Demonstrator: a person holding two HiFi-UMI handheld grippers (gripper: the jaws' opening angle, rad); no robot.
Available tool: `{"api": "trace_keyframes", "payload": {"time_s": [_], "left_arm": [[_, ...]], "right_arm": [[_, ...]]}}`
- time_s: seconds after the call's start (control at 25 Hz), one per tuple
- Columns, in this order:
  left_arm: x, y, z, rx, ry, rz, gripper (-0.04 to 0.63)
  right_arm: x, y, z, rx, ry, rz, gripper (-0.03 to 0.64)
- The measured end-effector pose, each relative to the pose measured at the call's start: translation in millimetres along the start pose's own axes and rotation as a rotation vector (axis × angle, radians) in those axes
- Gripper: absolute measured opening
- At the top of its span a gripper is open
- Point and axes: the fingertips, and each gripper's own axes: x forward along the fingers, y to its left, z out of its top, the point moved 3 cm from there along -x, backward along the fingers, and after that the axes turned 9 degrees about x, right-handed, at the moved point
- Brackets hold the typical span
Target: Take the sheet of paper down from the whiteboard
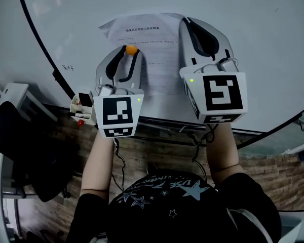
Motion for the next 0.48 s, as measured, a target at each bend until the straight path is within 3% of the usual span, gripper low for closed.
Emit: {"api": "trace_keyframes", "payload": {"time_s": [0.48], "left_arm": [[-97,-18,9,-0.068,0.05,0.015,0.129]], "right_arm": [[-70,22,9,0.047,0.038,0.031,0.015]]}}
